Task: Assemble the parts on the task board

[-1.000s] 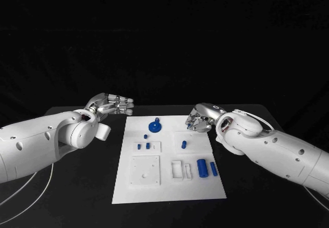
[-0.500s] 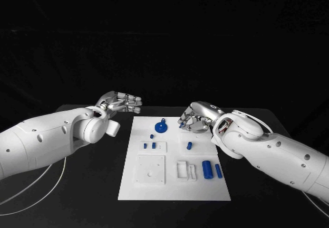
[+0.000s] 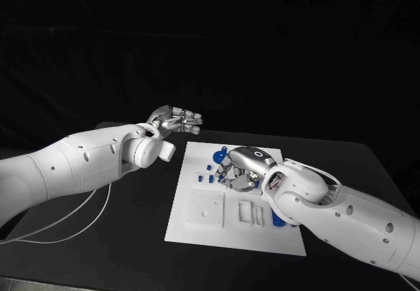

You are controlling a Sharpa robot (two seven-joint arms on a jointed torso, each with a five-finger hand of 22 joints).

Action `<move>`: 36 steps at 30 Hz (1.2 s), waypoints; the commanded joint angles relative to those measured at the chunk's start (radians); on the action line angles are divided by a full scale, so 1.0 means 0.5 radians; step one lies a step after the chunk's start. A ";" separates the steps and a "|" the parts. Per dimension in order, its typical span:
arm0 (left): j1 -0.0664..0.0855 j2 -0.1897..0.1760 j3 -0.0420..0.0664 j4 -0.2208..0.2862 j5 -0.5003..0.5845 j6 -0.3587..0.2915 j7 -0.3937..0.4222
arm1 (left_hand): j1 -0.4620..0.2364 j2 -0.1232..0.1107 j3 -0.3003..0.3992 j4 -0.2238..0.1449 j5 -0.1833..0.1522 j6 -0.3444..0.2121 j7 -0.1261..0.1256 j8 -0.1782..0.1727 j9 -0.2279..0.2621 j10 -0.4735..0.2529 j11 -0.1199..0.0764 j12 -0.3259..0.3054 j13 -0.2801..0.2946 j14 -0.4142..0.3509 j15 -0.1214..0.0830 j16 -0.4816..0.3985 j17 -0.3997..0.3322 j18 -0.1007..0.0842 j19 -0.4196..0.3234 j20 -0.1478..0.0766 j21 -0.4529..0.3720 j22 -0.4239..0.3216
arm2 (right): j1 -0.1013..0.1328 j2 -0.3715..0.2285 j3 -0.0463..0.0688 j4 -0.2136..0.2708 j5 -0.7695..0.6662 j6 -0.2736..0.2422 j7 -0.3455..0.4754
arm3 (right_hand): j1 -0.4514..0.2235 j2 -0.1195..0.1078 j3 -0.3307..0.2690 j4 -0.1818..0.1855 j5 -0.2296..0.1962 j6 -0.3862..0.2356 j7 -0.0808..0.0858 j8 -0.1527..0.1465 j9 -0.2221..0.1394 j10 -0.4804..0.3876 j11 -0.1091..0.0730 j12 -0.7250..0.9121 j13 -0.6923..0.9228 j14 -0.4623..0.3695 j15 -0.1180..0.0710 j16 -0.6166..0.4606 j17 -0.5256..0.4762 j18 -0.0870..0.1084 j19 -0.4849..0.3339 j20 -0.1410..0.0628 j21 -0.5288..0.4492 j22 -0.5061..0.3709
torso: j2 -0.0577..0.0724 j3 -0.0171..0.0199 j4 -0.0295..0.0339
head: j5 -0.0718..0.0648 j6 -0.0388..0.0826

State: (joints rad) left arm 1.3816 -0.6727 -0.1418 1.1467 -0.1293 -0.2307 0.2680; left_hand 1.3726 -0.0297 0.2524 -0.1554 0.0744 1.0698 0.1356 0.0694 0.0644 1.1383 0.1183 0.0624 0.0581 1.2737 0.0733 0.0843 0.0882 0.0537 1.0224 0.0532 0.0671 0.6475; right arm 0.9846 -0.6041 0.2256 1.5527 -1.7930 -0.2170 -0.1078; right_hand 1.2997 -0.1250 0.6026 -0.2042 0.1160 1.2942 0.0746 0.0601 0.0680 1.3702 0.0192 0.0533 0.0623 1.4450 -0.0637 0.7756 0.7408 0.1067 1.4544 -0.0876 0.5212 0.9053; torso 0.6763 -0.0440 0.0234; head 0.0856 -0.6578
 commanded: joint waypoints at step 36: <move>-0.001 0.029 0.001 -0.001 0.045 -0.016 0.042 | -0.011 0.028 -0.017 0.009 0.003 -0.011 0.000 0.000 0.002 -0.006 -0.002 0.004 0.000 -0.009 0.006 -0.012 -0.002 0.000 0.019 0.001 0.006 -0.025 | -0.006 0.082 -0.207 -0.065 -0.326 0.127 -0.110 | -0.006 0.010 0.003 -0.024 0.014 0.005 -0.003 0.007 0.003 0.004 0.000 0.012 0.002 -0.005 -0.009 0.023 -0.026 0.049 0.030 -0.006 -0.047 0.124 | 0.003 -0.0014 0.000 | 0.107 -0.088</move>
State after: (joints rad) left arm 1.3803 -0.6599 -0.1420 1.1437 -0.1142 -0.2423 0.2767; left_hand 1.3710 -0.0210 0.2486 -0.1515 0.0744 1.0698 0.1356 0.0694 0.0641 1.1383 0.1182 0.0624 0.0581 1.2737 0.0733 0.0843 0.0882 0.0538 1.0279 0.0520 0.0671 0.6345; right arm 0.9824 -0.5637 0.1224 1.5204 -1.9407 -0.1714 -0.1596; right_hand 1.2995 -0.1252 0.6017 -0.2114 0.1201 1.2915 0.0737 0.0576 0.0682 1.3646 0.0213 0.0573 0.0624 1.4449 -0.0633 0.7837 0.7288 0.1066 1.4599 -0.0891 0.5010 0.9663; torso 0.6763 -0.0453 0.0227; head 0.1372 -0.7007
